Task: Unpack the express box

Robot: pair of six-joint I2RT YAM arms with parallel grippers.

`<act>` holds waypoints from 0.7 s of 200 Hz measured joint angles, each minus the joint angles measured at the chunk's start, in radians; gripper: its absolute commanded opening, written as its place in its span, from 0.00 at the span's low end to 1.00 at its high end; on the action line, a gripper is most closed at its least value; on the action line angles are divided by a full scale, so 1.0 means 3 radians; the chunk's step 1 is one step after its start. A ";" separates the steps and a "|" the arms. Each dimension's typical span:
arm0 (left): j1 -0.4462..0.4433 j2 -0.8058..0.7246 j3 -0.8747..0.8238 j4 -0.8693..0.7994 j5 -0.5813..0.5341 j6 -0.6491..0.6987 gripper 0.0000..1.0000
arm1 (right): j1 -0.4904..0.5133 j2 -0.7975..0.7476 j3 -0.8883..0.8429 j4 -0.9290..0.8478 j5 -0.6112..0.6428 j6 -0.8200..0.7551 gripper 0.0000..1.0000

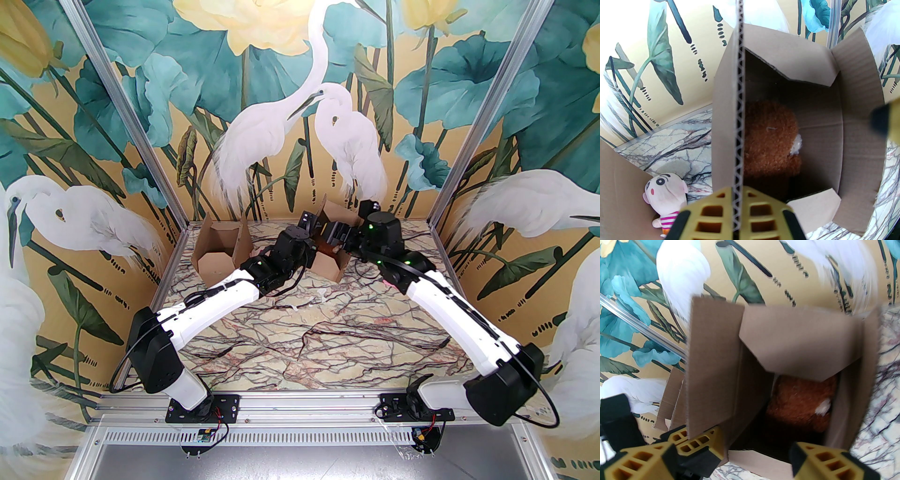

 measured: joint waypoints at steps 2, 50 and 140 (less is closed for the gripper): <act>-0.0001 0.0000 -0.0001 0.0003 -0.0004 0.0000 0.00 | 0.0011 0.0001 -0.0008 0.0013 0.0004 0.0014 0.72; -0.0013 -0.0004 -0.0084 0.0118 -0.0034 -0.0001 0.00 | 0.0089 0.0017 -0.0074 0.0202 0.0195 0.0156 0.62; -0.0179 -0.0243 -0.0385 0.0498 -0.0004 0.0034 0.00 | 0.0086 0.0535 -0.0046 -0.0069 0.0832 0.0158 0.73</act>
